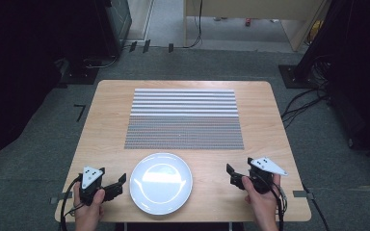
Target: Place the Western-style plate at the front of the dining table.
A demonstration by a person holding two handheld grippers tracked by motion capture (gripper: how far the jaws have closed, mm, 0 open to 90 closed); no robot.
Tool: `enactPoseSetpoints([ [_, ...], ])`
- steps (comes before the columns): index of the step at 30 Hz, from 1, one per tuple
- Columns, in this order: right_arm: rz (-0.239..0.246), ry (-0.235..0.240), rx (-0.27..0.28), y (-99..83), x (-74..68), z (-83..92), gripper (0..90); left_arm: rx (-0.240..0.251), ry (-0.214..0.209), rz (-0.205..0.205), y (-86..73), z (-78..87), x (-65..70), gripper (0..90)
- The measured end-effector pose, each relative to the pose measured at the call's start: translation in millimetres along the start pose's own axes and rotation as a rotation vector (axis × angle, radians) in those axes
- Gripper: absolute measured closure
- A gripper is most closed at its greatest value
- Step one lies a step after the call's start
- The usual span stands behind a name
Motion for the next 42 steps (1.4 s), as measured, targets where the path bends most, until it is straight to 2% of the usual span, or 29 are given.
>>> enactPoseSetpoints([
  [17, 0.047, 0.065, -0.024, -1.0, -36.5, -15.5, 13.9, -0.003, -0.035, -0.010, -0.2, -2.6, 13.4, 16.7],
  [25, 0.051, 0.086, -0.027, 0.0, -47.5, -19.6, 14.0, -0.011, -0.062, -0.026, -0.8, -5.6, 24.3, 16.7],
  [36, 0.067, 0.115, -0.034, 1.2, -62.6, -26.2, 14.1, -0.020, -0.070, -0.036, -1.6, -7.1, 29.6, 16.7],
  [42, 0.088, 0.120, -0.039, 0.7, -72.9, -31.4, 14.7, -0.013, -0.090, -0.029, -1.6, -7.4, 31.8, 16.7],
])
Point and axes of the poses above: each handheld gripper's, and its own axes: z roughly backward along the jaws, y roughly out of its top, x roughly to its right, the point moved 2 cm from there along -z, roughly forward along the jaws, and after that the axes turned 3 degrees about -y, right-handed, at the moved point
